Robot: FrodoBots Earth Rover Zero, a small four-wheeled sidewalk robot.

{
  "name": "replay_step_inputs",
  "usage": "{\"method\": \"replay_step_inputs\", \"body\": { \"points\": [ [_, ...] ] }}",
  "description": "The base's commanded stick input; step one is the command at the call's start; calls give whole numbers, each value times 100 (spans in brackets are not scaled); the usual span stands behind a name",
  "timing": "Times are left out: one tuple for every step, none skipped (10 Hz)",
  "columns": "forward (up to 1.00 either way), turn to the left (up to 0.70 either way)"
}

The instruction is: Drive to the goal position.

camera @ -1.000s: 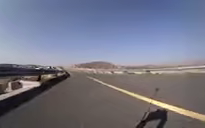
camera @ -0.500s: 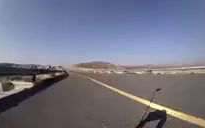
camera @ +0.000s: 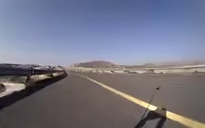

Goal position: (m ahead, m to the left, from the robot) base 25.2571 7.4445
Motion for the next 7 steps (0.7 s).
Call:
{"method": "replay_step_inputs", "body": {
  "points": [
    [85,0],
    [85,0],
    [85,0],
    [85,0],
    [85,0],
    [85,0],
    [85,0]
  ]
}}
